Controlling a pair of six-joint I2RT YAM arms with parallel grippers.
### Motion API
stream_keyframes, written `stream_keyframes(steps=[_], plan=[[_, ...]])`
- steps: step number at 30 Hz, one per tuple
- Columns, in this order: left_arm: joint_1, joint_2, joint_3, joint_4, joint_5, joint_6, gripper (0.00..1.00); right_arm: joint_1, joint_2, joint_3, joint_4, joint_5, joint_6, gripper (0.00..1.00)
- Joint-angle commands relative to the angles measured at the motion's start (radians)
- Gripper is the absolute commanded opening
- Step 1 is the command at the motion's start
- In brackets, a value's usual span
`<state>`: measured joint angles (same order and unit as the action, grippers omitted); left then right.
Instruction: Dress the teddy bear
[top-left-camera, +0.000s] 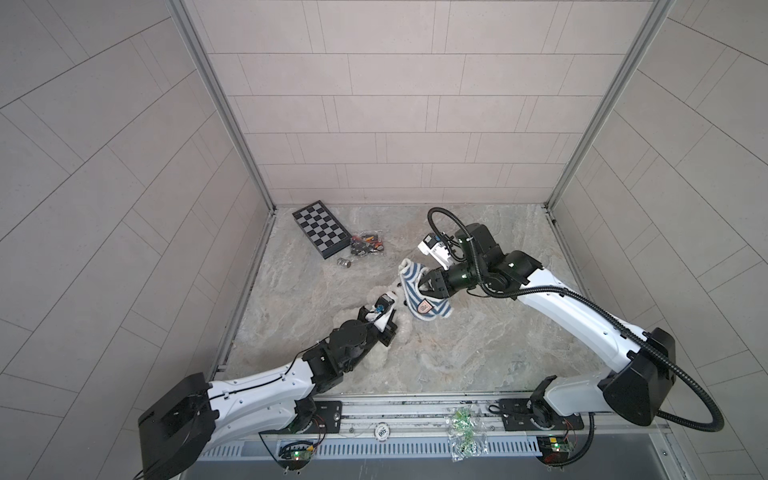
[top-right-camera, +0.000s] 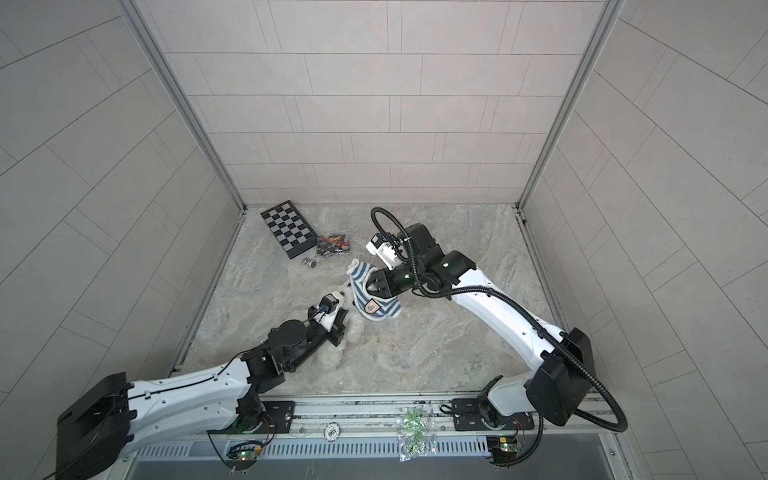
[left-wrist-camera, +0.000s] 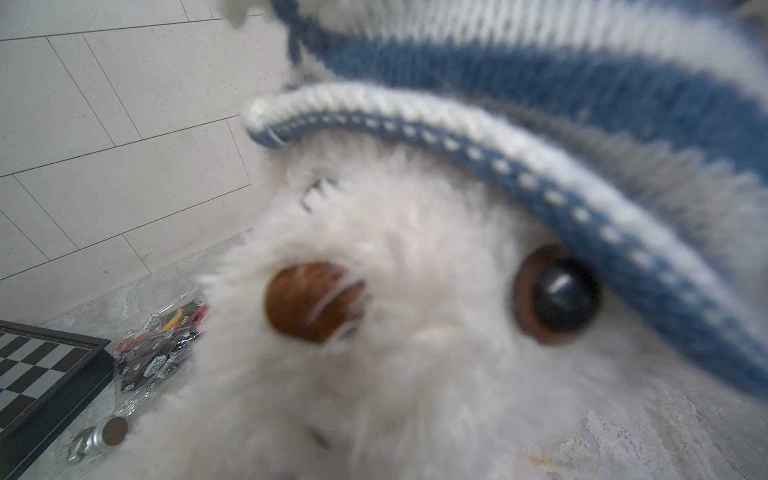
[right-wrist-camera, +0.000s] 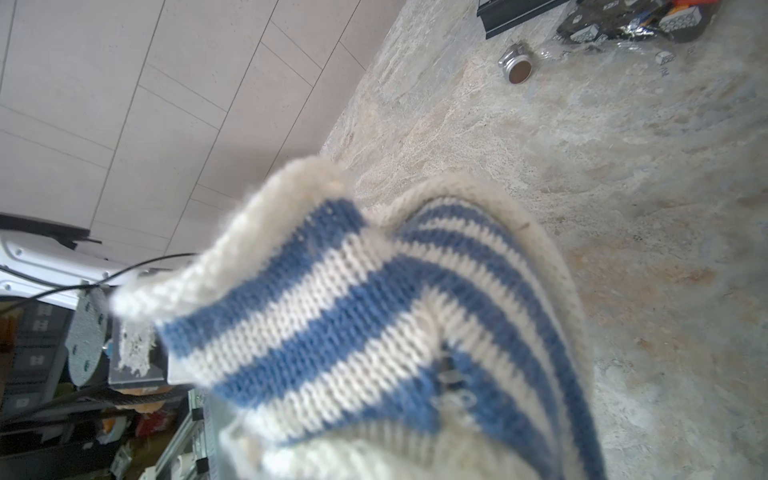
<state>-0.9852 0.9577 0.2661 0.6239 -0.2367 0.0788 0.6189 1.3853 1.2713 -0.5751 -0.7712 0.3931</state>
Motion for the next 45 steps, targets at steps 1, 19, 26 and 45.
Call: stream_keyframes(steps=[1, 19, 26, 45], plan=[[-0.005, -0.004, 0.063, 0.097, 0.012, 0.0, 0.0, 0.012, -0.029, -0.006, -0.04, -0.002, -0.042, 0.04], [0.227, -0.167, 0.113, -0.264, 0.463, -0.53, 0.76, 0.013, -0.299, -0.166, 0.104, 0.331, -0.301, 0.0], [0.294, -0.152, 0.23, -0.268, 0.583, -0.78, 0.6, 0.085, -0.362, -0.218, 0.11, 0.418, -0.442, 0.0], [0.223, 0.007, 0.359, -0.225, 0.655, -0.86, 0.37, 0.156, -0.428, -0.313, 0.201, 0.439, -0.49, 0.0]])
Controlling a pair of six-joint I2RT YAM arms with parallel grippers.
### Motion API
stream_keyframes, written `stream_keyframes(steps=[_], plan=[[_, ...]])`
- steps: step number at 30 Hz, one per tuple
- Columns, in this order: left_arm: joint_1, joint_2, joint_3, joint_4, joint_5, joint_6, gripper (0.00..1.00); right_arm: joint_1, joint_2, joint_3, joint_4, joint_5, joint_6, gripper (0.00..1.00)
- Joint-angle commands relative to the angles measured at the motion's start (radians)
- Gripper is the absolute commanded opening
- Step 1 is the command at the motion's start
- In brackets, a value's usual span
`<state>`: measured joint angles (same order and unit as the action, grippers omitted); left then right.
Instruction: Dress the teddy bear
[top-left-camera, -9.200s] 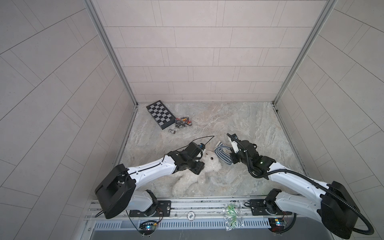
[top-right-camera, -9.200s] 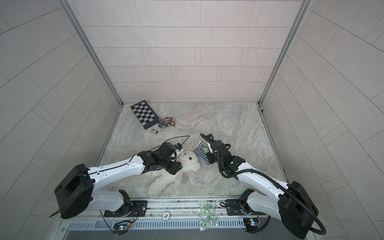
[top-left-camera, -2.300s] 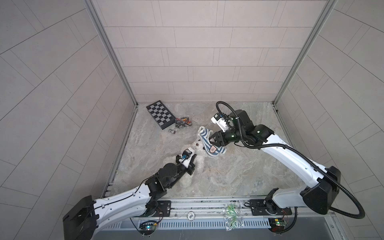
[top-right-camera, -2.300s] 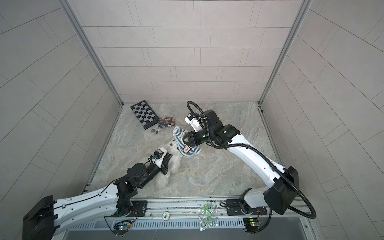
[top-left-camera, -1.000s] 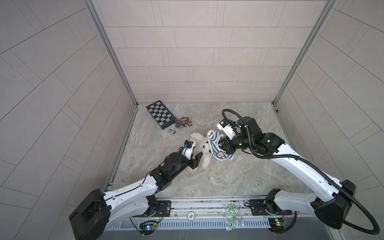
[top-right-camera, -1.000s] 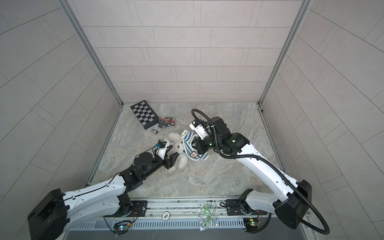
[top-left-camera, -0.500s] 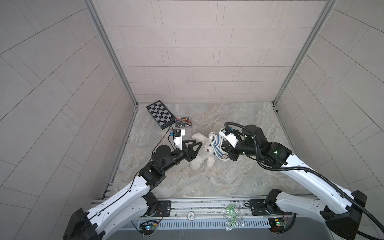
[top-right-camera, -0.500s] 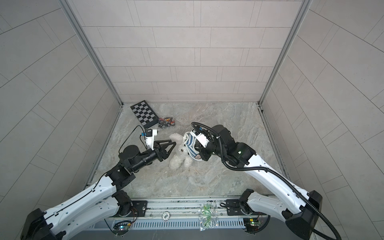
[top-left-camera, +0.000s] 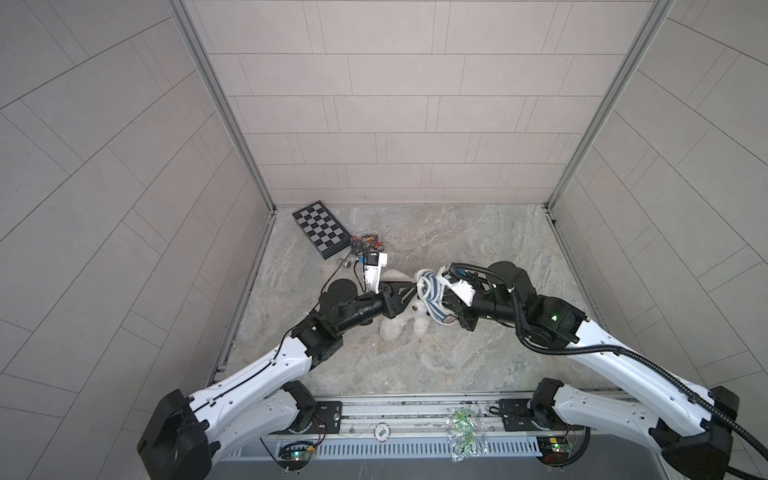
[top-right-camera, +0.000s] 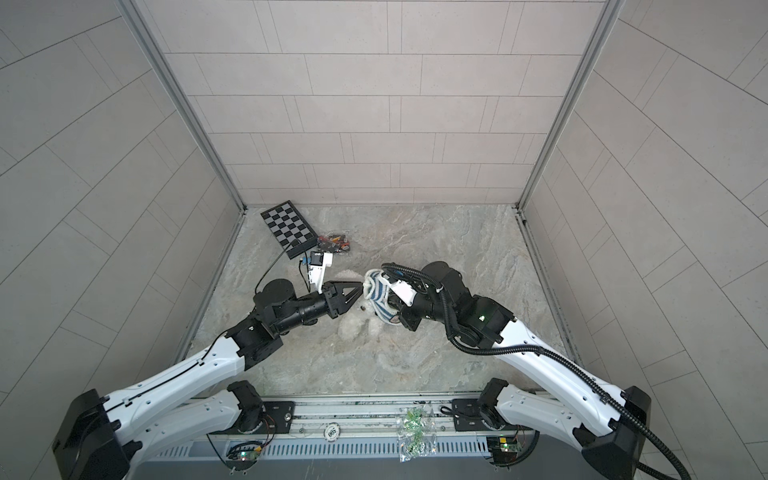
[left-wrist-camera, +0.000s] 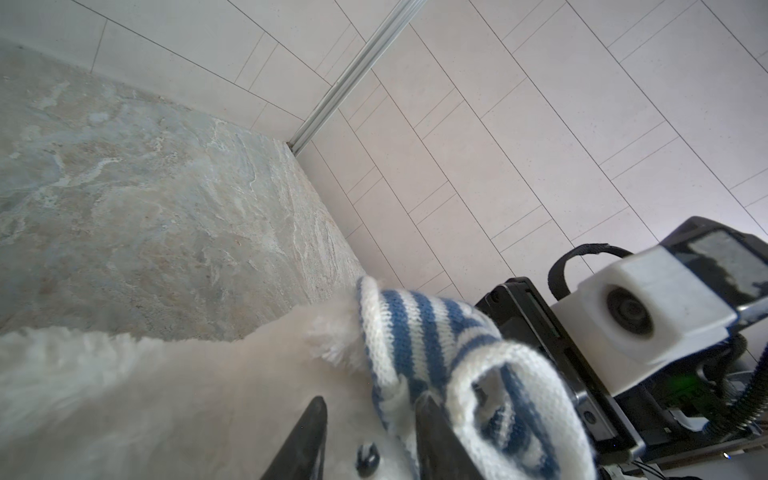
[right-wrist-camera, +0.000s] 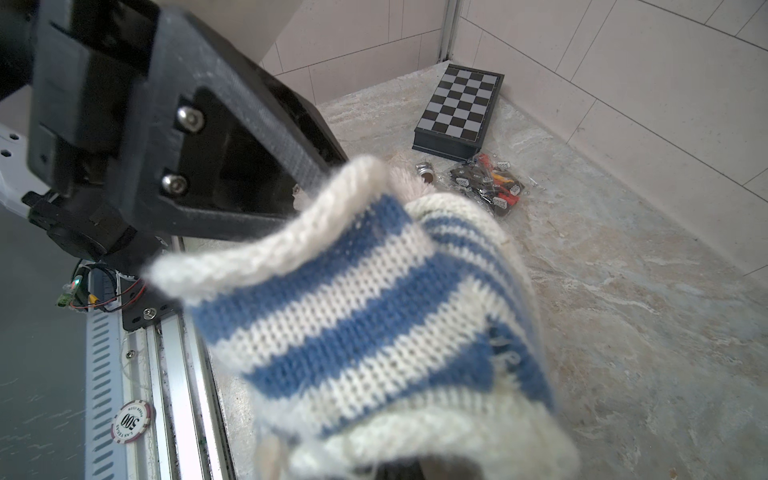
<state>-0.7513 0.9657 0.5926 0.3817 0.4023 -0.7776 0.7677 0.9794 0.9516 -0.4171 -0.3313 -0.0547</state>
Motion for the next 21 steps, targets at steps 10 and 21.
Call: stream_keyframes(steps=[10, 21], plan=[[-0.029, 0.01, 0.052, -0.022, -0.003, 0.007, 0.21, 0.012, -0.043, 0.001, 0.036, -0.005, -0.046, 0.0], [0.032, -0.059, 0.028, -0.134, -0.046, 0.033, 0.0, 0.03, -0.069, 0.003, 0.0, 0.018, -0.075, 0.0]])
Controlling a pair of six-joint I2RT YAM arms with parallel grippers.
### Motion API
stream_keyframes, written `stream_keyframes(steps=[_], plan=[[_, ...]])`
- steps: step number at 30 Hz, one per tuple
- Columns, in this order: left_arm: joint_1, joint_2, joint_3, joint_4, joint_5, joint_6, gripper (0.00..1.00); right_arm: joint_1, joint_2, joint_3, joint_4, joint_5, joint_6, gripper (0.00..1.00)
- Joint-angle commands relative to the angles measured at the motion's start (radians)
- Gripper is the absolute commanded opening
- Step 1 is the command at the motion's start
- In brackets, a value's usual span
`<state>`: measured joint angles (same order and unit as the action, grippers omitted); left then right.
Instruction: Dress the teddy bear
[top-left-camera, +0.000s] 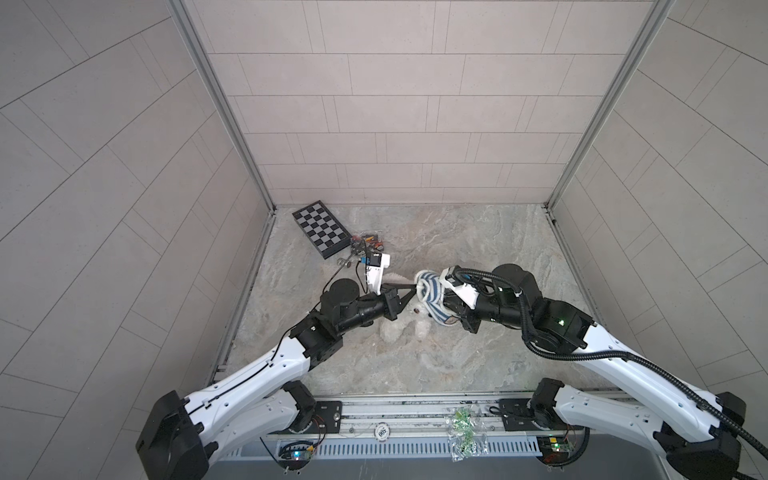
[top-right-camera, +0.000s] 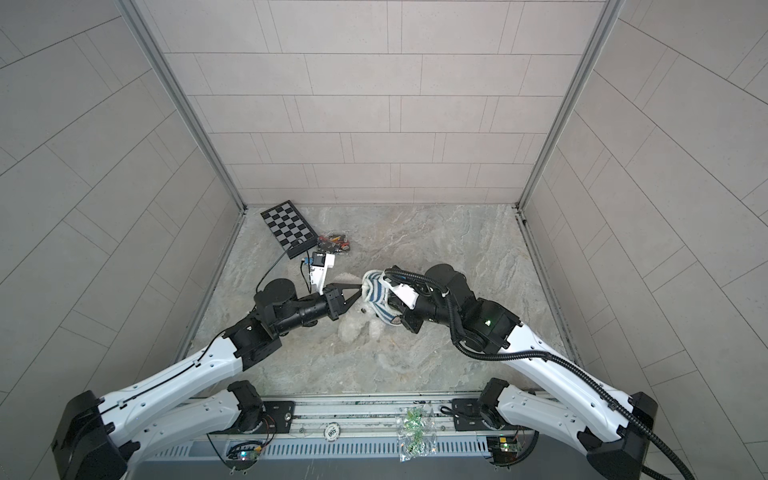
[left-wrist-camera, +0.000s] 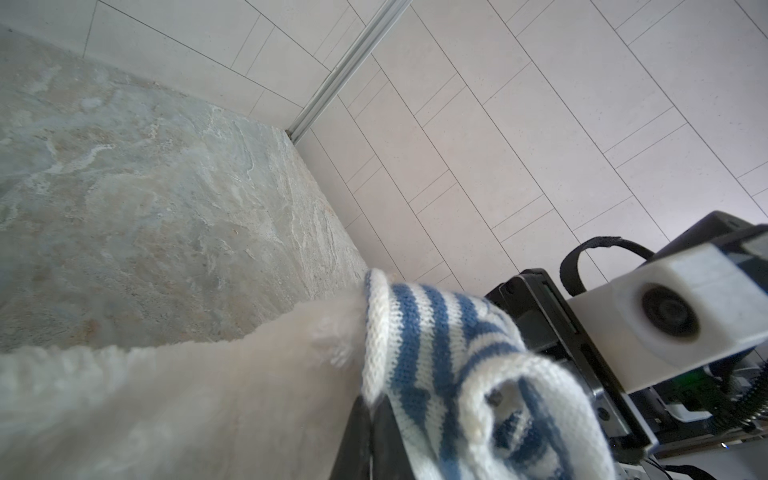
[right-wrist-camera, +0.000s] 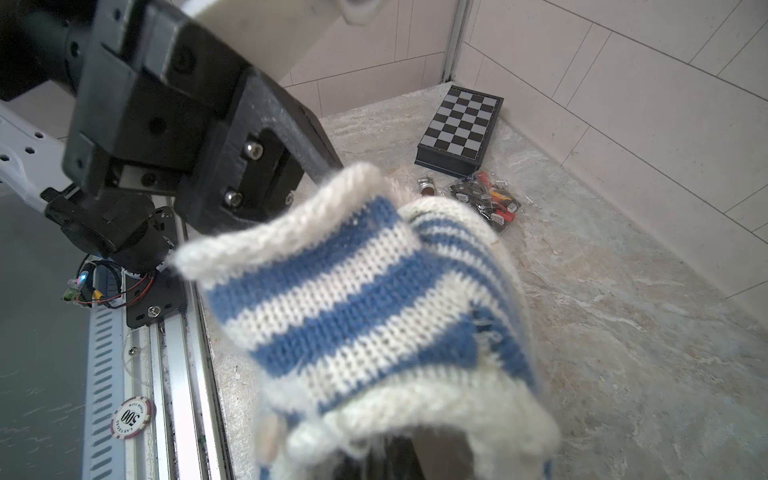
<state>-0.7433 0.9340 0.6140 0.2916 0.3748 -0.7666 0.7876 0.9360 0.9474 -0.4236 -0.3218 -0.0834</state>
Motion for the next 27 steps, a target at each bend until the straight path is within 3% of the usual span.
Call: stream_keyframes(steps=[1, 6, 12, 16, 20, 27], plan=[[0.033, -0.032, 0.005, -0.059, -0.022, 0.027, 0.0, 0.012, -0.028, 0.008, 0.004, 0.009, -0.049, 0.0], [0.096, -0.037, -0.022, -0.102, -0.011, 0.022, 0.0, 0.023, -0.051, 0.003, 0.005, 0.016, -0.066, 0.0], [0.105, -0.012, -0.028, -0.197, -0.018, 0.066, 0.0, 0.042, -0.079, -0.014, 0.024, 0.004, -0.077, 0.0], [0.105, -0.008, -0.021, -0.274, -0.005, 0.119, 0.0, 0.053, -0.095, -0.024, 0.04, 0.005, -0.077, 0.0], [0.095, 0.005, -0.004, -0.326, 0.098, 0.182, 0.0, 0.053, -0.102, -0.033, 0.064, 0.031, -0.053, 0.0], [0.034, -0.025, 0.019, -0.465, 0.146, 0.3, 0.0, 0.053, -0.065, -0.035, 0.076, 0.153, 0.036, 0.0]])
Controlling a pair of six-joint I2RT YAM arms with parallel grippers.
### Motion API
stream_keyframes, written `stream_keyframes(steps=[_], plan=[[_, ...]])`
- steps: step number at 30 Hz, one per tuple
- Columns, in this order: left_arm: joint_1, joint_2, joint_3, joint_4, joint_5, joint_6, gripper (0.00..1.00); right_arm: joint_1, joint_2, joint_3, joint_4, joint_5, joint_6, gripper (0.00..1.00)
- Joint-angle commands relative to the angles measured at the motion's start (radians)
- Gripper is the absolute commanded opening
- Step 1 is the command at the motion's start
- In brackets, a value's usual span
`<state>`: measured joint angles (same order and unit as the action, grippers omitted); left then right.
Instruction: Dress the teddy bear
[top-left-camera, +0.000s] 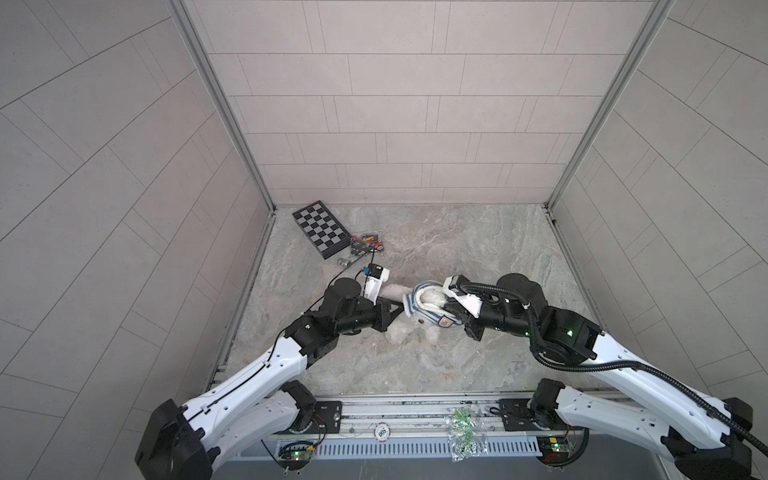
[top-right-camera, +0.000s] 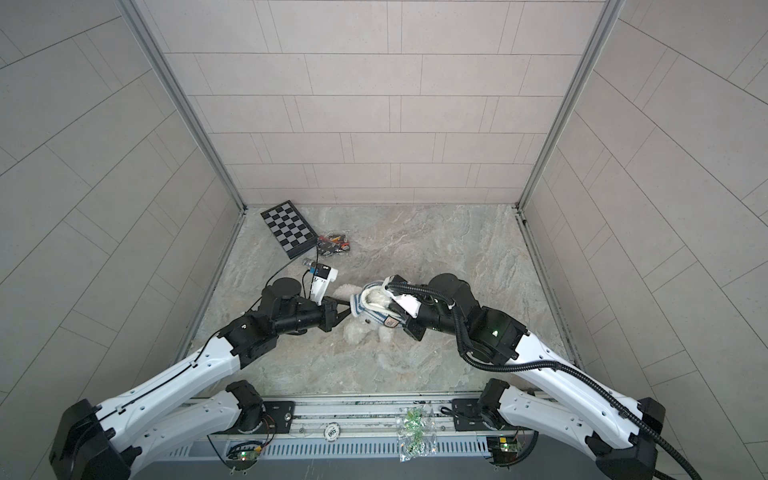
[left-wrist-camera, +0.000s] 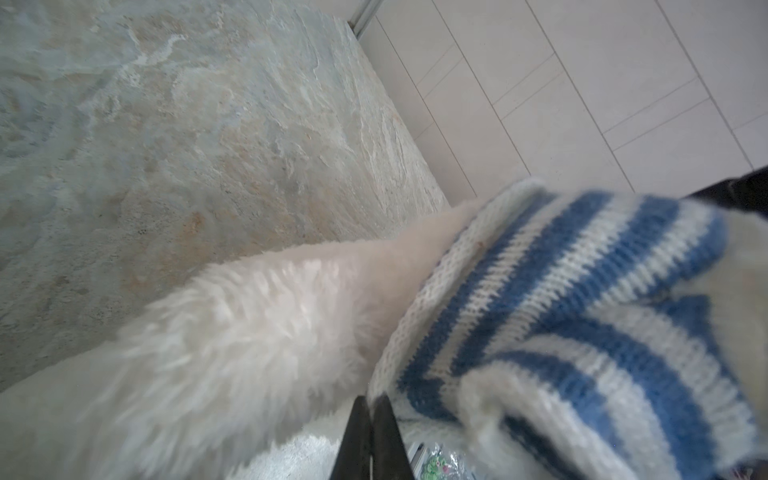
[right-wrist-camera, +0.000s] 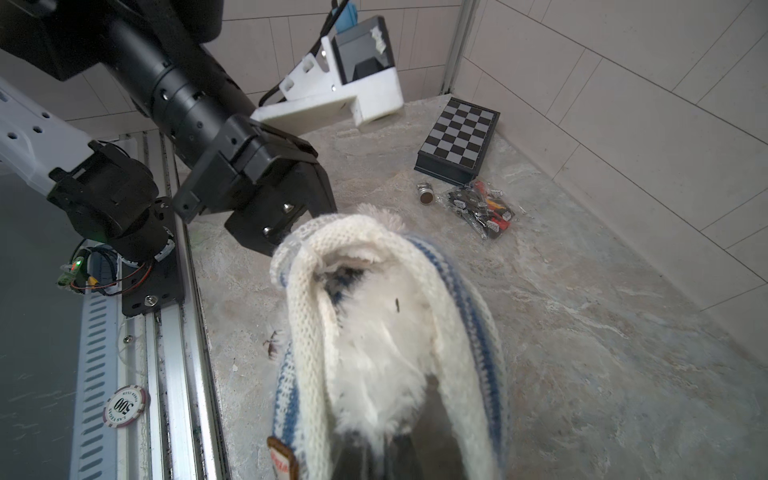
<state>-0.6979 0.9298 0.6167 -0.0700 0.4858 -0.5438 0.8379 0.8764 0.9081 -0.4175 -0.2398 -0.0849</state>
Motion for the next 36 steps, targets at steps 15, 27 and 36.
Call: stream_keyframes(steps=[15, 27, 36], plan=[[-0.011, -0.106, -0.018, -0.053, 0.212, 0.119, 0.0, 0.003, -0.023, -0.011, 0.062, 0.099, 0.065, 0.0], [0.021, -0.011, 0.044, -0.247, -0.017, 0.239, 0.0, 0.004, -0.065, -0.043, 0.125, 0.001, 0.071, 0.0], [0.046, -0.12, 0.0, 0.106, -0.122, 0.057, 0.3, 0.003, -0.028, -0.012, 0.115, 0.171, 0.237, 0.0]])
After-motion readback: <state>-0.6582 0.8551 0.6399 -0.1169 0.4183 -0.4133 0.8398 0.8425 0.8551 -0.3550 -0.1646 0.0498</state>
